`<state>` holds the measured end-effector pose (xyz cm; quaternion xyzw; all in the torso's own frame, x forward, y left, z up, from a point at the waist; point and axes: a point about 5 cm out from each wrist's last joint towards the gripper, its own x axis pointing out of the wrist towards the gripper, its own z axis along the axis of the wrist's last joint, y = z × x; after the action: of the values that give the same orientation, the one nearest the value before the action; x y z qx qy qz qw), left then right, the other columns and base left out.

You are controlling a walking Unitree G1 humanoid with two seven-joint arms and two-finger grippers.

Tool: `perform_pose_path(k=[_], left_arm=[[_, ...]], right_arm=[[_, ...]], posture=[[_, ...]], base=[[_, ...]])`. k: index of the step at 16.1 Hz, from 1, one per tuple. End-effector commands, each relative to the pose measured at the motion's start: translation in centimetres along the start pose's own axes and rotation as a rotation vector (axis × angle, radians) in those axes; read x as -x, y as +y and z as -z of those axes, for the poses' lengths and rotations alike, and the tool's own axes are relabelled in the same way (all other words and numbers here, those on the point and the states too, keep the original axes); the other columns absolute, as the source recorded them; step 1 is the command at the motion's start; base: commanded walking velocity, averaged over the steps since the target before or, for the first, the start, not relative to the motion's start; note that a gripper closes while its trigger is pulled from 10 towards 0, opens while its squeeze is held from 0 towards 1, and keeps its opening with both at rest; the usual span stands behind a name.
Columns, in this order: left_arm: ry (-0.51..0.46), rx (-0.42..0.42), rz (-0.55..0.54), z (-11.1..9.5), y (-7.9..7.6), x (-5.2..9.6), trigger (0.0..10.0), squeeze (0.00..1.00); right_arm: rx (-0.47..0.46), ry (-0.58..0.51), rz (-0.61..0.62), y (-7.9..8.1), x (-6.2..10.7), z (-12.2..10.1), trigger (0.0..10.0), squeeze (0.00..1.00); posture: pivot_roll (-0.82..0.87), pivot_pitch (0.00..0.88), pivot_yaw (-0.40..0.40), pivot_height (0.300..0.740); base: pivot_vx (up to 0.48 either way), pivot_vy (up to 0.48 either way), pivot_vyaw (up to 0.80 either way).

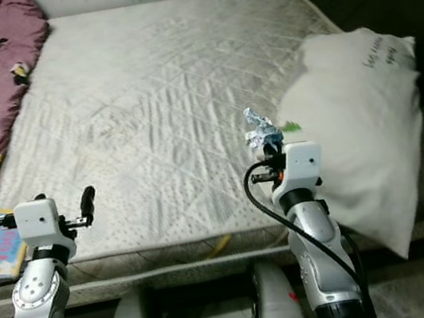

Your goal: Clean up the room

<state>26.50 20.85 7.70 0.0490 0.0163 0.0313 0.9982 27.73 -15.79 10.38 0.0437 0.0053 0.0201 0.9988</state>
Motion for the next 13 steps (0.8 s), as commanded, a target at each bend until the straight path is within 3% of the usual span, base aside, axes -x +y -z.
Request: perform_pose_path(k=[1, 3, 4, 8, 13], left_arm=[[-0.026, -0.008, 0.037, -0.8, -0.7, -0.8, 10.0, 0.00], [-0.037, -0.018, 0.067, -1.3, -1.3, -1.2, 10.0, 0.00], [-0.048, -0.061, 0.089, -1.4, -1.4, -1.5, 10.0, 0.00], [-0.034, -0.068, 0.105, -1.2, -0.9, -1.6, 10.0, 0.00], [0.014, -0.018, 0.153, -0.2, -1.4, -0.4, 10.0, 0.00]], right_arm=[[-0.004, -0.044, 0.000, 0.3, -0.7, -1.0, 10.0, 0.00], [-0.002, -0.052, -0.004, 0.3, -0.9, -1.2, 10.0, 0.00], [0.001, -0.059, -0.009, 0.3, -1.0, -1.4, 10.0, 0.00], [0.008, -0.058, 0.000, -0.1, -0.8, -1.5, 10.0, 0.00], [-0.005, -0.015, 0.027, -0.7, 0.4, -0.7, 10.0, 0.00]], posture=[[0.02, 0.000, 0.011, 0.703], [0.02, 0.000, 0.011, 0.722], [0.01, 0.000, 0.010, 0.736], [0.00, 0.017, 0.000, 0.740], [0.01, 0.042, -0.036, 0.740]], base=[[0.000, 0.000, 0.00], [0.000, 0.000, 0.00], [0.000, 0.000, 0.00], [0.000, 0.000, 0.00], [0.000, 0.000, 0.00]])
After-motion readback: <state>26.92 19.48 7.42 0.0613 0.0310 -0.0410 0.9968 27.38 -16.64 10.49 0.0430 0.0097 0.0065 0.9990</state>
